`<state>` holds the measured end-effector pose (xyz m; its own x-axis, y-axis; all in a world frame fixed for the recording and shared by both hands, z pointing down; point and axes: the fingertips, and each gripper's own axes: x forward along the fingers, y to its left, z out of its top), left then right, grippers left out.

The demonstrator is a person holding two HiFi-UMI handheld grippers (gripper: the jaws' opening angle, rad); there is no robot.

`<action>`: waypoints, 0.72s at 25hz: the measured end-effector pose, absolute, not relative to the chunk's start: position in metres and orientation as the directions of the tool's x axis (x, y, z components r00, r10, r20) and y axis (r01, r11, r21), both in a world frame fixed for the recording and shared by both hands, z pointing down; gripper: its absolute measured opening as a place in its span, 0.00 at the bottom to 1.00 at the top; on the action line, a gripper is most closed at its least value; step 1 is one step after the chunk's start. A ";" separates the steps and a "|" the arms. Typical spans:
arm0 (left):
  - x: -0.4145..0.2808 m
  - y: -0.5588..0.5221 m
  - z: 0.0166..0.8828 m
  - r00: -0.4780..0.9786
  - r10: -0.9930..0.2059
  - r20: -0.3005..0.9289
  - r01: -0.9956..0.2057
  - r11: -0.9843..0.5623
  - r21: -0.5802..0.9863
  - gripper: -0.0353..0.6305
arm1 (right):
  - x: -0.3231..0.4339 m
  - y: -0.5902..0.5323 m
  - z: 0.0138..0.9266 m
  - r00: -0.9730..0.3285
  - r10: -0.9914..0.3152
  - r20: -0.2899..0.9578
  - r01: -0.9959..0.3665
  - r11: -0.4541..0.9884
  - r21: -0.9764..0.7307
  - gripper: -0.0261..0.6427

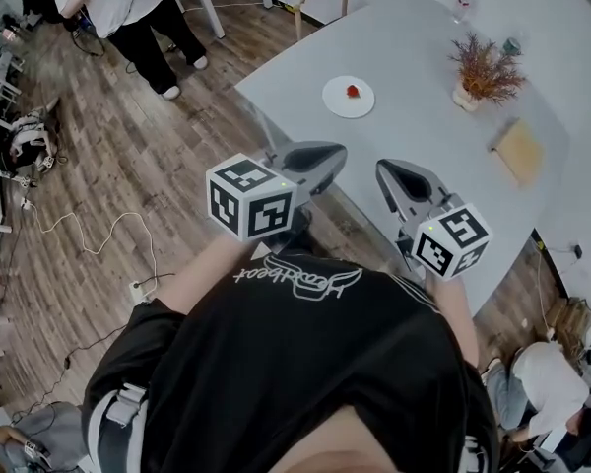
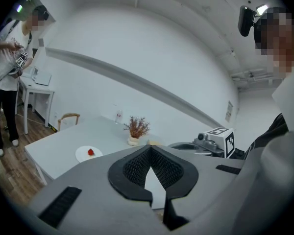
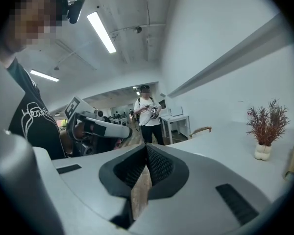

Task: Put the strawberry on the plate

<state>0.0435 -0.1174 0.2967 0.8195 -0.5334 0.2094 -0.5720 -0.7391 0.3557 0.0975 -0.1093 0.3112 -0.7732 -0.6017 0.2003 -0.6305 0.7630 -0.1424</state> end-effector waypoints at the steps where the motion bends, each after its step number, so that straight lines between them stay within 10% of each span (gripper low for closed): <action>1: 0.043 -0.117 0.296 0.820 -0.533 0.209 -0.572 -0.739 0.356 0.06 | 0.097 -0.109 0.311 -0.773 -0.601 0.203 -0.630 0.764 -0.138 0.05; 18: 0.039 -0.109 0.284 0.810 -0.555 0.190 -0.585 -0.738 0.335 0.06 | 0.089 -0.105 0.297 -0.788 -0.585 0.191 -0.608 0.788 -0.094 0.05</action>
<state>0.0385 -0.1085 0.2835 0.8097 -0.5550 0.1905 -0.5850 -0.7384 0.3355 0.0894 -0.1047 0.2967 -0.7882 -0.5850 0.1912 -0.6079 0.7884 -0.0938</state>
